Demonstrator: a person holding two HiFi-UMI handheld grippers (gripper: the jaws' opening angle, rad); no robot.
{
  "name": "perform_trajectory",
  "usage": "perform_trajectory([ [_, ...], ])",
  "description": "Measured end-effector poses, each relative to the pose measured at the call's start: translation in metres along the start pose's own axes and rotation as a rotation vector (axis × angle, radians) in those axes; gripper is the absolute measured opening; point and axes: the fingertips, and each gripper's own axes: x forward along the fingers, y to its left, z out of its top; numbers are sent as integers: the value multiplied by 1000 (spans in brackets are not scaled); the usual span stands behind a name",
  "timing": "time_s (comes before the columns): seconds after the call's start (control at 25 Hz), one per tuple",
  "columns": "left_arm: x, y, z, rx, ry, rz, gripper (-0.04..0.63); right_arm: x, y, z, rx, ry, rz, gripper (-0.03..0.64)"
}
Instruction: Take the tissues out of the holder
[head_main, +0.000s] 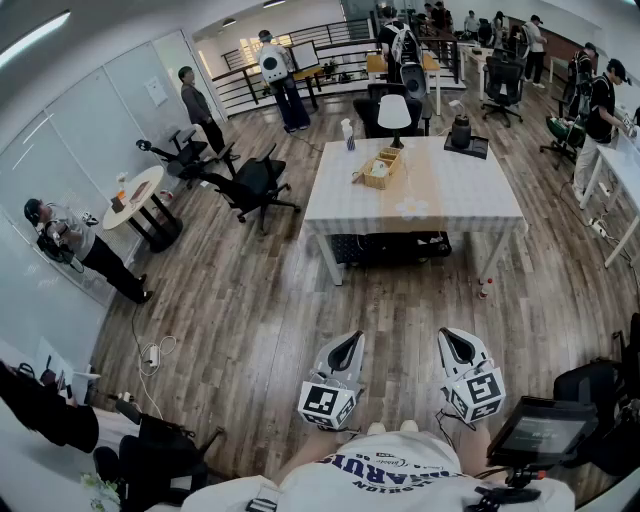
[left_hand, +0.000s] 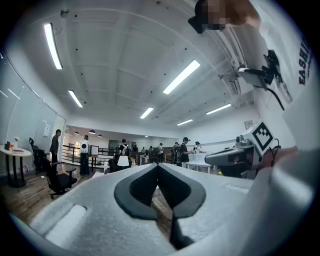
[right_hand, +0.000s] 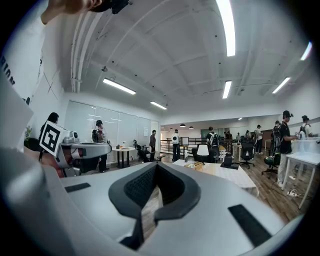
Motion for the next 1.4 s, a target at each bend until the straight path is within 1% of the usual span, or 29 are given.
perform_trajectory([
  [0.12, 13, -5, -1, -1, -8, -15, 3, 5, -12, 3, -4, -13, 5, 6],
  [0.24, 17, -1, -2, -15, -10, -11, 3, 9, -14, 4, -8, -14, 6, 6],
  [0.48, 24, 3, -6, -7, -2, -7, 3, 17, -16, 3, -3, -12, 9, 6],
  [0.6, 29, 5, -13, -10, 14, -4, 3, 20, -24, -1, 68, -24, 12, 6],
  [0.68, 34, 4, -17, -1, 32, -11, 3, 19, -33, 0, 124, -63, 4, 8],
  [0.72, 39, 1, -17, 6, 42, -17, 3, 18, -40, 1, 133, -80, -3, 8],
  [0.8, 49, -6, -13, 13, 58, -15, 3, 16, -56, 5, 107, -77, -16, 8],
  [0.92, 58, -18, -15, 20, 82, -3, 3, 16, -73, 2, 6, -38, -38, 11],
  [1.04, 68, -24, -28, 61, 101, -10, 3, 12, -83, -1, -67, -83, -69, 11],
  [1.12, 75, -27, -35, 71, 102, 9, 3, 10, -90, -6, -78, -104, -74, 11],
  [1.2, 79, -30, -38, 55, 101, 30, 3, 9, -96, -10, -65, -109, -64, 8],
  [1.32, 83, -30, -38, 43, 102, 57, 3, 10, -101, -10, -39, -105, -20, 7],
  [1.4, 87, -26, -34, 64, 94, 92, 3, 14, -103, -8, -60, -101, 14, 8],
])
